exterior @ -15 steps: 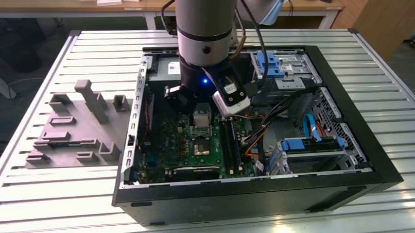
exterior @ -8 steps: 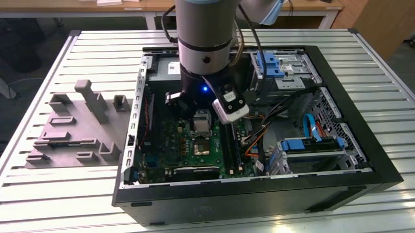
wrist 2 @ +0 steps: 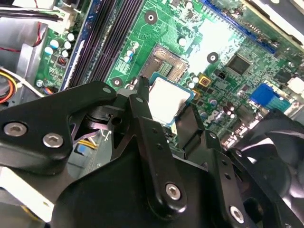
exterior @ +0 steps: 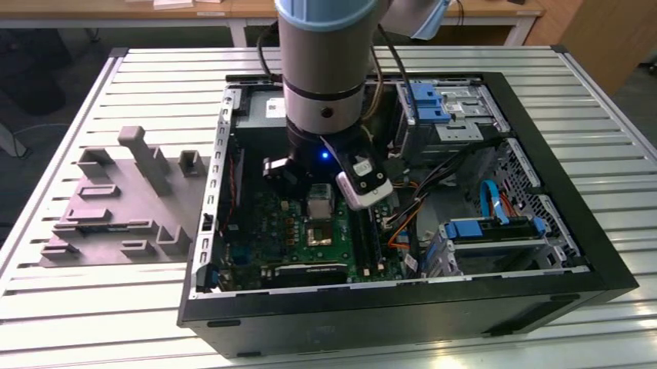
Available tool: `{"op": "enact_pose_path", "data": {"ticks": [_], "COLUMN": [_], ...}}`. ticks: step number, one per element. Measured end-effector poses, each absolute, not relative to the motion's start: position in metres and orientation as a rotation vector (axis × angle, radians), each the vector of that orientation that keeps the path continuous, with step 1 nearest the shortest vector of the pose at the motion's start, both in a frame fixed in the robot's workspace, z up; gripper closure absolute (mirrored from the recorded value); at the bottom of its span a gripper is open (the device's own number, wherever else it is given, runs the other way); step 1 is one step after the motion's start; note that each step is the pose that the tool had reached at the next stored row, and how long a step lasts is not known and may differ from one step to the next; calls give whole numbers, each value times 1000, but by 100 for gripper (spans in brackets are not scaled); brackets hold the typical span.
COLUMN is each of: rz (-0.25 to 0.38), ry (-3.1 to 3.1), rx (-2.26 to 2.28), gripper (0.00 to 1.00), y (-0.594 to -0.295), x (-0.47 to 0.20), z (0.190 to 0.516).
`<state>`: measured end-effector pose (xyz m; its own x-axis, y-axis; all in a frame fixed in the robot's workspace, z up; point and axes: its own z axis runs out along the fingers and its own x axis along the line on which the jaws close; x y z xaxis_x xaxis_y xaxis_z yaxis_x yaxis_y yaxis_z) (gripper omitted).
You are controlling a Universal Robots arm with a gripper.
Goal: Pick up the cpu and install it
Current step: 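Place the cpu into insertion slot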
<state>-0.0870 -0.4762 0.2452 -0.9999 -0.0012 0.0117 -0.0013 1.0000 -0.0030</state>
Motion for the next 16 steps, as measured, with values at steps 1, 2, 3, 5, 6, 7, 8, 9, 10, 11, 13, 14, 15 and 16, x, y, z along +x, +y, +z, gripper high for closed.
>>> {"op": "enact_pose_path", "data": {"ticks": [1,2,3,5,6,7,8,9,10,11,13,14,15,16], "rz": [5,5,5,5,5,5,5,5,5,5,5,5,5,5], "ry": [-3130,-3130,-3130,-3130,-3130,-3130,-3130,-3130,-3130,-3130,-3130,-3130,-3130,-3130], "rx": [2,2,1,-2,-4,-5,-6,-6,-6,-7,-7,-7,-6,-6], "gripper": [53,53,53,53,53,53,53,53,53,53,53,53,53,53], "y": [-476,-476,-476,-477,-477,-477,-477,-478,-478,-478,-479,-479,-479,-479], "x": [-87,-87,-87,-87,-87,-87,-87,-87,-87,-87,-87,-87,-87,-87], "z": [243,242,240,236,234,232,231,225,224,222,218,216,214,213]}}
